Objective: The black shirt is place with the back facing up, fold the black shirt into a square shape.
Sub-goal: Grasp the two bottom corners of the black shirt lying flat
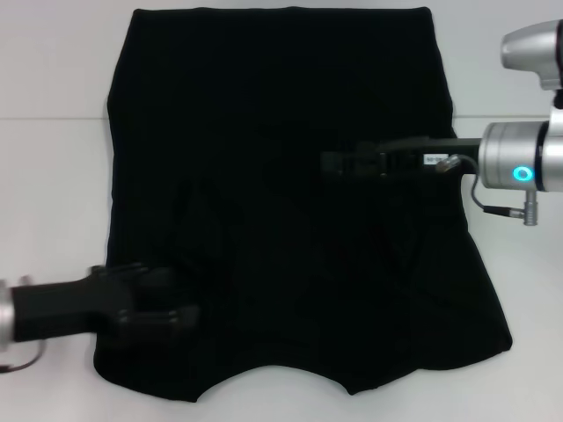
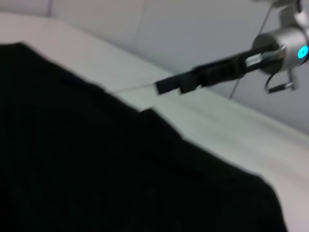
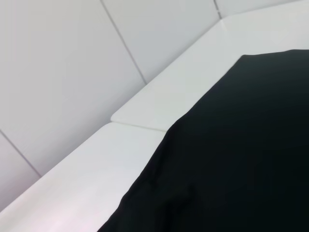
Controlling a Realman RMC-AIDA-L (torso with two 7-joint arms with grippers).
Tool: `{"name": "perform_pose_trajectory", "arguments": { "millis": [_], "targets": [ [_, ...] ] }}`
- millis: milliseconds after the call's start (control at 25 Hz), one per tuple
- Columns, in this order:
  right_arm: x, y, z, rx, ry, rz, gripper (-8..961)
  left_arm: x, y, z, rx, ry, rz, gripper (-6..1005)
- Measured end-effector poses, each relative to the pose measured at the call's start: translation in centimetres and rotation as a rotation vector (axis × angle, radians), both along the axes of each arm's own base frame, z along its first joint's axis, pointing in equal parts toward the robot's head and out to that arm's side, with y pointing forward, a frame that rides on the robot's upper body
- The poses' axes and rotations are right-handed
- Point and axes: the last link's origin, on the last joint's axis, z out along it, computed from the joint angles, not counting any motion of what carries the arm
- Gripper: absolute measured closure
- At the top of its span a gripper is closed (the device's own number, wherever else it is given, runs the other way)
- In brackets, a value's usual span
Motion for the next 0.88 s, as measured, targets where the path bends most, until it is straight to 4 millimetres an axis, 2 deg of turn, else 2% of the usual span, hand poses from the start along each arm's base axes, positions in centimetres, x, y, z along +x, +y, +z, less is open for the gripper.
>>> {"name": "perform_pose_trajectory", "arguments": {
  "millis": [200, 320, 880],
  "targets": [
    [-1.0, 0.4, -0.5, 0.012, -0.004, 0.021, 96, -2.1, -1.4, 1.4, 0.045, 0.112, -0.008, 153],
    [-1.2, 0.6, -0.4, 0.016, 0.001, 0.019, 98, -2.5, -1.4, 1.7, 0.065, 0.189, -0.054, 153],
    [-0.9, 0.9, -0.2, 0.045, 0.016, -0.01, 100, -2.7, -0.2, 0.3, 0.049, 0.394, -0.187, 155]
  ]
}}
